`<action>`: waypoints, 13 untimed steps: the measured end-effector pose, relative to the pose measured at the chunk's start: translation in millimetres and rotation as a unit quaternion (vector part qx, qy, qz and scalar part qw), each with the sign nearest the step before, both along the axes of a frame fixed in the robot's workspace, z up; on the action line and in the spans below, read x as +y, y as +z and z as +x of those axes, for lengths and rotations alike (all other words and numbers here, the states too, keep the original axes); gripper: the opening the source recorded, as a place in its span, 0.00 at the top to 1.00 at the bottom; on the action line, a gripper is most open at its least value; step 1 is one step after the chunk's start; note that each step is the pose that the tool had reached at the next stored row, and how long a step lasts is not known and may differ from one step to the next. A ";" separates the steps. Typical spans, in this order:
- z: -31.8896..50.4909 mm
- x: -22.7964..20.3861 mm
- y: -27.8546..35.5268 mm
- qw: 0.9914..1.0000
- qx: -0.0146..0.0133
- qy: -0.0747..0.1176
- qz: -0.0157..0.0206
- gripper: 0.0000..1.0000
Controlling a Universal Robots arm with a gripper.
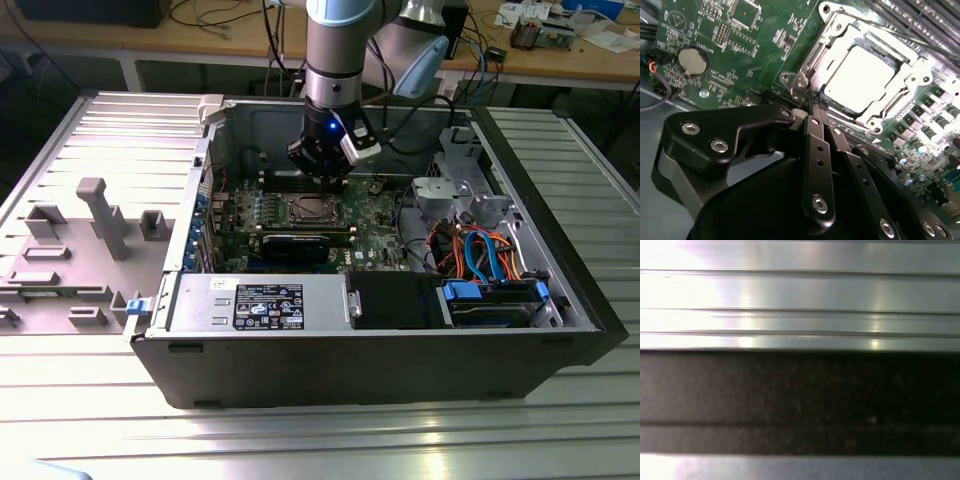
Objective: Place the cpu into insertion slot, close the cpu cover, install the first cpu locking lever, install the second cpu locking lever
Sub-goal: 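Install the first cpu locking lever, then install the second cpu locking lever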
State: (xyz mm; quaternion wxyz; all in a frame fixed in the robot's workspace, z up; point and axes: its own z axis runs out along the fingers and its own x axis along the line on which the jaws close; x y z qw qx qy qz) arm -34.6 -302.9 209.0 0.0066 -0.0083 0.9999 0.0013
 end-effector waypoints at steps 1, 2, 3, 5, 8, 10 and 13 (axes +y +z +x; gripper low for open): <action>0.0 0.0 -0.1 1.000 0.000 0.000 -0.001 0.89; 0.0 -0.1 0.0 1.000 0.000 0.000 -0.003 0.89; 0.0 0.0 0.0 1.000 0.000 0.000 -0.003 0.89; 0.0 0.0 0.0 1.000 0.000 0.000 -0.004 0.89; 0.0 0.0 0.0 1.000 0.000 0.000 -0.004 0.89; 0.0 0.0 0.0 1.000 0.000 0.000 -0.004 0.89; 0.0 -1.0 -0.1 1.000 0.000 0.000 -0.004 0.89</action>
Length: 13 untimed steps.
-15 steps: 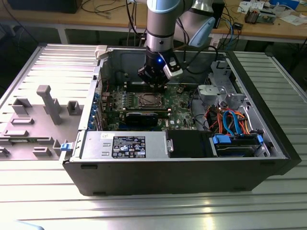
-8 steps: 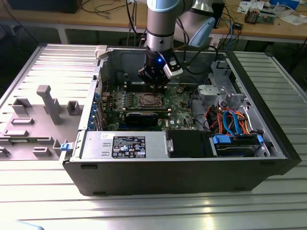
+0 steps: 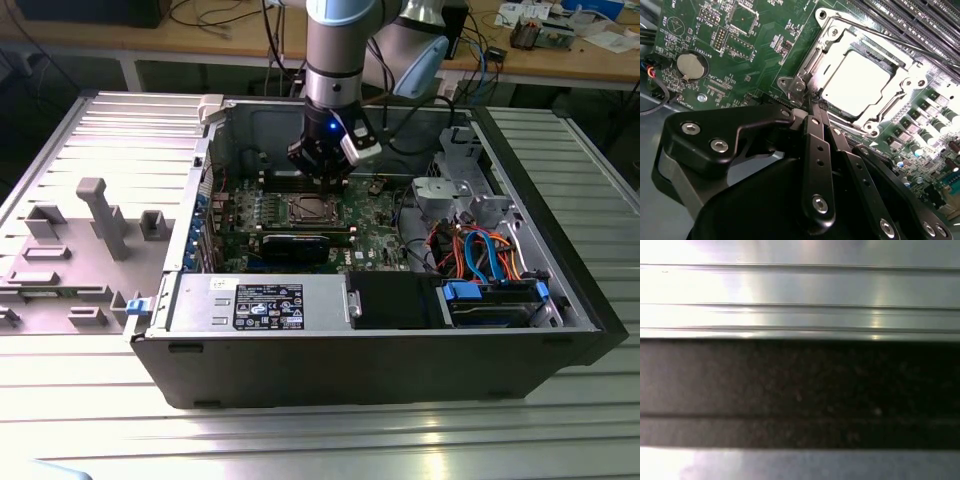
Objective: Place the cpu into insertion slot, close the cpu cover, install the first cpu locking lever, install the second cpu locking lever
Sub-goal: 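Install the second cpu locking lever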
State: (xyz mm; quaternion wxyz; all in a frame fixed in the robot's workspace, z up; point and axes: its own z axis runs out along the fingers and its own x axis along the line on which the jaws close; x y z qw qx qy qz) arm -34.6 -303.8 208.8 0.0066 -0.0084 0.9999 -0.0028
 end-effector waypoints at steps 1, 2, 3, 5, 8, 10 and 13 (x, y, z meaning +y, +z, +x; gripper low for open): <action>0.0 -0.9 -0.2 1.000 0.000 0.000 0.000 0.89; 0.0 -1.7 -0.3 1.000 0.000 0.000 0.000 0.89; 0.0 -2.4 -0.4 1.000 0.000 0.000 0.000 0.89; 0.0 -5.0 -0.4 1.000 0.000 0.000 0.000 0.89; 0.0 -7.4 -0.4 1.000 0.000 0.000 0.000 0.89; 0.0 -8.8 -0.4 1.000 0.000 0.000 -0.001 0.89; -0.1 -9.7 0.9 1.000 0.000 0.000 -0.002 0.89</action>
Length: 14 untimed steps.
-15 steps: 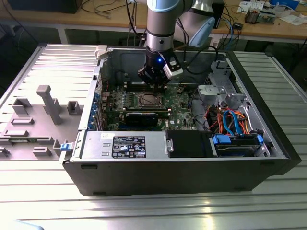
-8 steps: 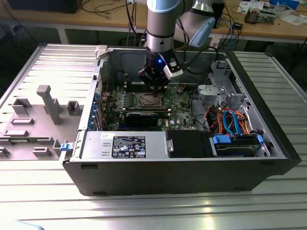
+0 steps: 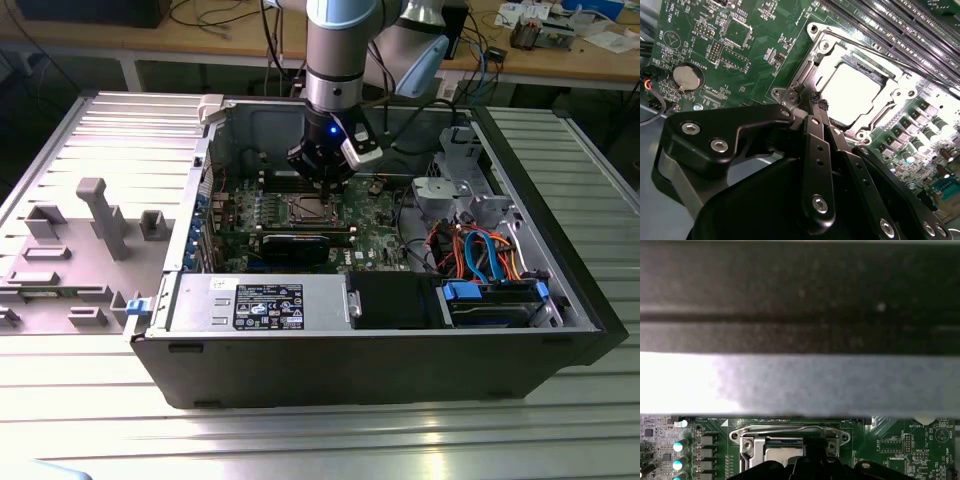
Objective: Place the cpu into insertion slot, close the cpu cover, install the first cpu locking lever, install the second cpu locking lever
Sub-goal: 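Install the second cpu locking lever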
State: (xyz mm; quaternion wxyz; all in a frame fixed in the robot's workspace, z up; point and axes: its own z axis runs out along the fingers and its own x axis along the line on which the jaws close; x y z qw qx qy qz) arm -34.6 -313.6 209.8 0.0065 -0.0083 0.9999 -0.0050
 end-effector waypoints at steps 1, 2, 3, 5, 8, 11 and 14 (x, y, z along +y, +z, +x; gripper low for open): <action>0.0 -0.2 1.3 1.000 0.000 0.000 -0.001 0.89; 0.1 -0.3 3.2 1.000 0.000 0.000 -0.002 0.89; 0.1 -0.4 4.9 1.000 0.000 0.000 -0.003 0.89; 0.1 -0.6 5.9 1.000 0.000 0.000 -0.012 0.89; 0.0 -1.6 6.0 1.000 0.000 0.000 -0.017 0.89; 0.0 -5.5 6.0 1.000 0.000 0.000 -0.019 0.89; -0.1 -9.3 6.3 1.000 0.000 0.000 -0.024 0.89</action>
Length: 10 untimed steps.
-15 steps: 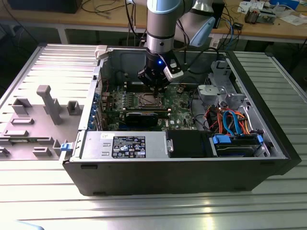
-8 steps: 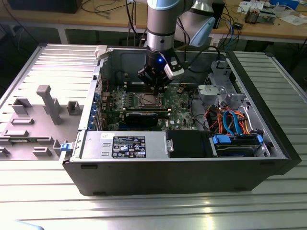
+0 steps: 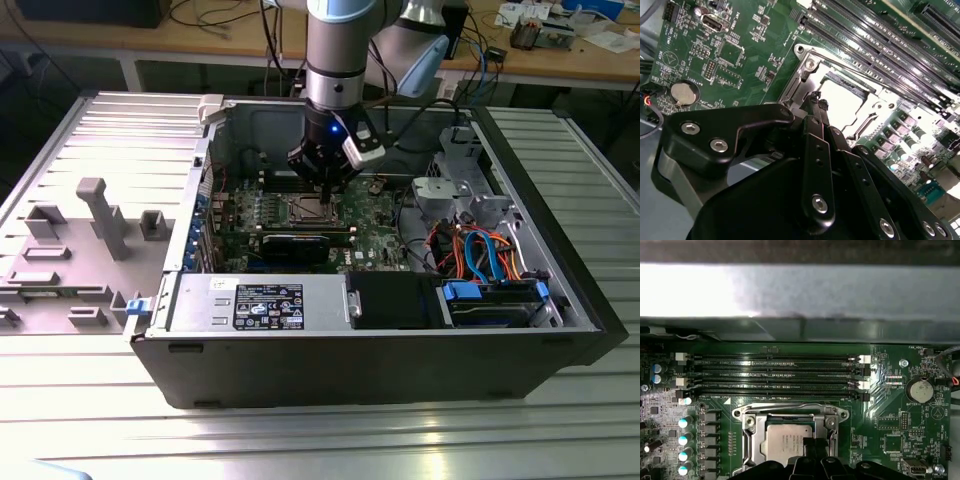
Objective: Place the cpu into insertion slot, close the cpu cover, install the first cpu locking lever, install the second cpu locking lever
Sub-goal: 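Install the second cpu locking lever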
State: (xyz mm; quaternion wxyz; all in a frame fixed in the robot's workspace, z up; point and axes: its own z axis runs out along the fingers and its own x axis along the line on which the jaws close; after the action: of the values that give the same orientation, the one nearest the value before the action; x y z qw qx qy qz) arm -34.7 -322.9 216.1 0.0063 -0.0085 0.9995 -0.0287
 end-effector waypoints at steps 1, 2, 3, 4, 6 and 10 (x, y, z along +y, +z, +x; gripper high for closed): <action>0.0 -0.2 0.4 1.000 0.000 0.000 -0.001 0.89; 0.0 -0.5 0.8 1.000 0.000 0.000 -0.001 0.89; 0.1 -0.7 1.9 1.000 0.000 0.000 -0.003 0.89; 0.0 -0.9 3.4 1.000 0.000 0.000 -0.006 0.89; -0.1 -2.5 4.0 1.000 0.000 0.000 -0.012 0.89; -0.1 -7.9 4.0 1.000 0.000 0.000 -0.013 0.89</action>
State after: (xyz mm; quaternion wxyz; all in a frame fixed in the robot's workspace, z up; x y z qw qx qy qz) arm -34.8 -330.8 220.1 0.0063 -0.0086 0.9991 -0.0419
